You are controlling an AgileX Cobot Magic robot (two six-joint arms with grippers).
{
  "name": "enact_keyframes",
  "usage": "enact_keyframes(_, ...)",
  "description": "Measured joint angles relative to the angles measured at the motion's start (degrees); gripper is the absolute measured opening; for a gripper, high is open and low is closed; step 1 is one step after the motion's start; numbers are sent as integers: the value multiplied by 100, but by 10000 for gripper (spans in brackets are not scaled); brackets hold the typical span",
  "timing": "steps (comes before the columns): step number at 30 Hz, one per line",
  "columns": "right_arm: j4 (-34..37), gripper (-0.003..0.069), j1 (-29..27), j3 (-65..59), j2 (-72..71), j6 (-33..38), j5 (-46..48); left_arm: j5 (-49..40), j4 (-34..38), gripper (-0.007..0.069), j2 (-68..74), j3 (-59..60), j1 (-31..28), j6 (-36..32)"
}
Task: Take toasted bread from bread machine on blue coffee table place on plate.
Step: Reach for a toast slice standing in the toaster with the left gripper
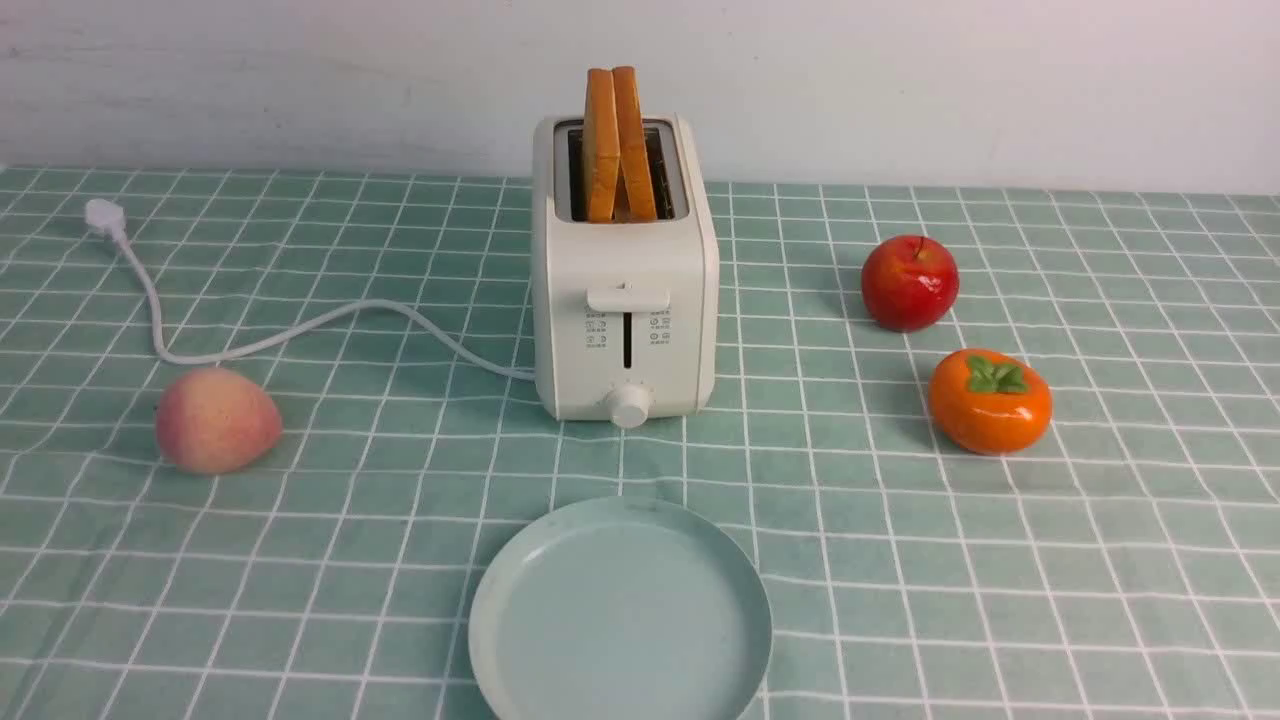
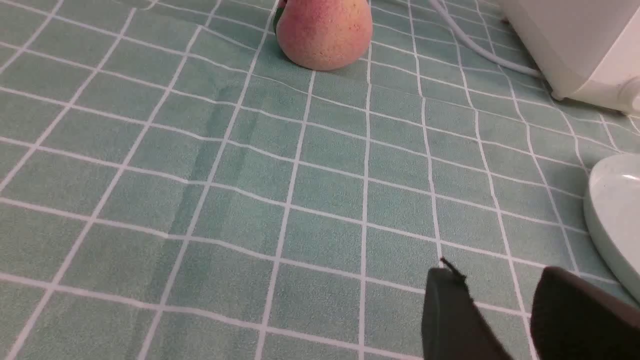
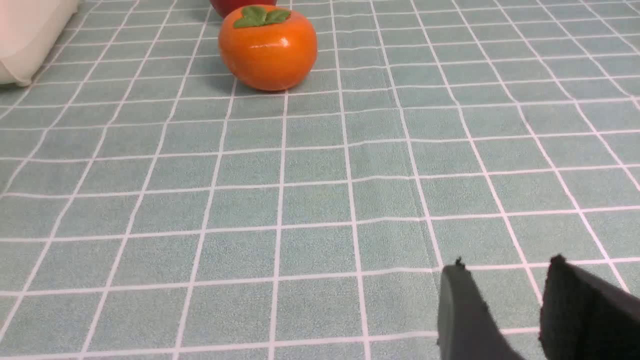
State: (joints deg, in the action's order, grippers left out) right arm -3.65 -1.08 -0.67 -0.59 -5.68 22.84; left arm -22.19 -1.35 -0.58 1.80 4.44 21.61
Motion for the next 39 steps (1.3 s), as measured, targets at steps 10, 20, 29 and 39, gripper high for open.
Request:
enact_keyframes(10, 0, 240, 0, 0, 0, 0, 0, 0, 0, 238, 0, 0, 0, 0)
enact_keyframes(20, 0, 240, 0, 0, 0, 0, 0, 12, -45, 238, 0, 0, 0, 0)
enact_keyframes(29, -46, 240, 0, -6, 0, 0, -19, 1424, 649, 238, 0, 0, 0, 6)
enact_keyframes(39, 365, 240, 0, -58, 0, 0, -415, 3457, 2665, 238, 0, 0, 0, 1348)
